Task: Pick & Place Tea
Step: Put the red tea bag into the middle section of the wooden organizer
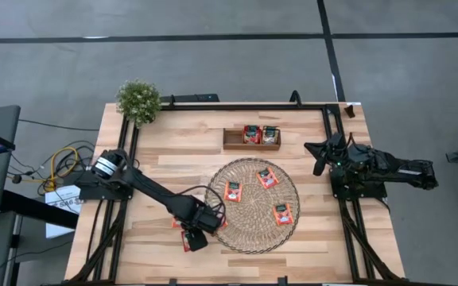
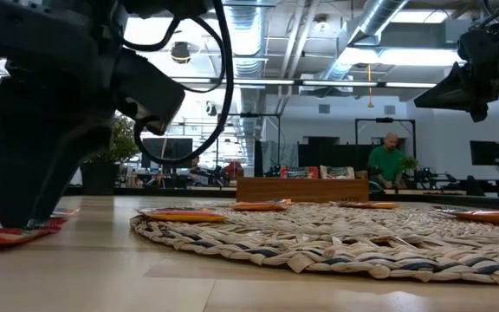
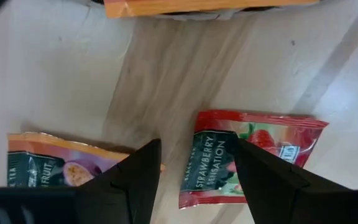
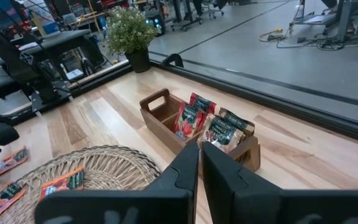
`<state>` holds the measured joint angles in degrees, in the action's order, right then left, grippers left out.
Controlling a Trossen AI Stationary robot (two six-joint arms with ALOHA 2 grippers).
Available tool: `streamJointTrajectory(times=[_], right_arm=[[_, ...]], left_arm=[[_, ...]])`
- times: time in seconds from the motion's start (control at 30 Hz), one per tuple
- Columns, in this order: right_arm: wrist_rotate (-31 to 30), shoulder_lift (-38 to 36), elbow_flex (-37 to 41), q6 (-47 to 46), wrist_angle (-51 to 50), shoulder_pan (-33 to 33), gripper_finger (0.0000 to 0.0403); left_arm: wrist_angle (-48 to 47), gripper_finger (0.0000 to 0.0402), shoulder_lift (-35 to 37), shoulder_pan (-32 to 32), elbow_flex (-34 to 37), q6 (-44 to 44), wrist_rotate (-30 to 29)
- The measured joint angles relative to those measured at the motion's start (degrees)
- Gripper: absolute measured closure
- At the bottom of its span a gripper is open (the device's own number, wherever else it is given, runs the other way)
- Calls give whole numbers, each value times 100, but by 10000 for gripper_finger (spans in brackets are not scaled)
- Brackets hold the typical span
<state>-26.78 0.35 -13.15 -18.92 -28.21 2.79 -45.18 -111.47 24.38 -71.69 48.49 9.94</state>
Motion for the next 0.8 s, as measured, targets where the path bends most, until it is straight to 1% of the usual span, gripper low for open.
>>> streamJointTrajectory(times=[0.1, 0.23, 0.33, 0.43, 0.67, 0.73, 0.8], right_arm=[[-1, 1, 0, -1, -1, 0, 391], [-1, 0, 0, -7, 0, 0, 391], [-1, -1, 0, -7, -1, 0, 391], [1, -1, 0, -7, -1, -2, 391], [-1, 0, 0, -7, 0, -2, 391], [-1, 0, 0, -7, -1, -2, 391], [-1, -1, 0, -7, -2, -2, 391]], left_arm=[[71, 203, -114, -7, -24, 24, 131], [98, 205, -162, 9, -19, -11, 159], [111, 222, -130, -4, -8, 20, 164], [83, 259, -133, -4, -20, 26, 138], [79, 377, -170, 0, -180, -67, 22], [211, 395, -192, 9, -283, -138, -10], [225, 398, -198, 13, -426, -153, -49]])
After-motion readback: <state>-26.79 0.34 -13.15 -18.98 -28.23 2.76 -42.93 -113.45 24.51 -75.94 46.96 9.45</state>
